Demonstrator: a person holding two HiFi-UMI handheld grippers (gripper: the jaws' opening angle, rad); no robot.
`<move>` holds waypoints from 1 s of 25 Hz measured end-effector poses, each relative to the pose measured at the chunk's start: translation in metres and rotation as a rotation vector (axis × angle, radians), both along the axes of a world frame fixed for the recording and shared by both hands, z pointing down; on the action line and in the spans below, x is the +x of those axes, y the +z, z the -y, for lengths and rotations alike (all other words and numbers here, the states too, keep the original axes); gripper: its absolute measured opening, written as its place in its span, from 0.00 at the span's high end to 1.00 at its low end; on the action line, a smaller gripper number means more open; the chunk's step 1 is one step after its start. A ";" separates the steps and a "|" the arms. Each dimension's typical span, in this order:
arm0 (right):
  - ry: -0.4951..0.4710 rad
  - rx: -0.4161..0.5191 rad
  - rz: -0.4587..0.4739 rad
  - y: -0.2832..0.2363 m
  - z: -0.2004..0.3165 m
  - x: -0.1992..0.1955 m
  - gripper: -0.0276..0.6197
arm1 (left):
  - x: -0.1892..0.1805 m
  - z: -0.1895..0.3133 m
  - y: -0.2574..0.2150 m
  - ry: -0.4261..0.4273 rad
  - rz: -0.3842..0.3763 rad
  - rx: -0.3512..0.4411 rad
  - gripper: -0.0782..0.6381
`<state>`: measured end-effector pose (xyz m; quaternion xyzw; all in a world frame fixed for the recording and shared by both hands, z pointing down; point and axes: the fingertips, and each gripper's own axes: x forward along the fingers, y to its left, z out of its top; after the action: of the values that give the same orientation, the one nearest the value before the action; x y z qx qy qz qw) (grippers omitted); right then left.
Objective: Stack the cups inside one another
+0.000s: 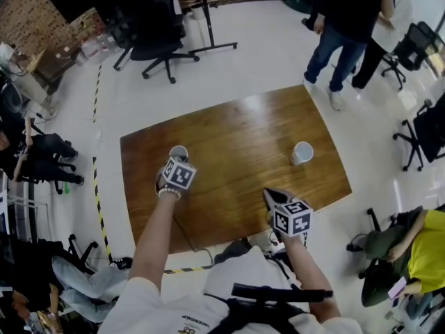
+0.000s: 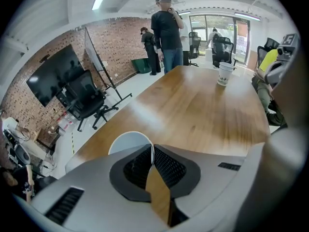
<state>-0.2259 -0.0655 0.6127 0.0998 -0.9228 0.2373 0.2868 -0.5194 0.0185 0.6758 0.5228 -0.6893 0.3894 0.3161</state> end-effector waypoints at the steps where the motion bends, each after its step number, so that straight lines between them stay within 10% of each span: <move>1: 0.000 -0.001 0.000 0.000 0.000 0.000 0.95 | -0.001 0.001 -0.002 0.002 0.006 0.005 0.87; 25: 0.085 0.013 0.058 -0.019 0.030 0.066 0.95 | 0.147 0.110 -0.084 0.222 -0.042 0.214 0.87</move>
<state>-0.1596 -0.0950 0.5936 0.1337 -0.9272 0.2459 0.2488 -0.3720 -0.0914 0.5919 0.6345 -0.6580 0.3355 0.2277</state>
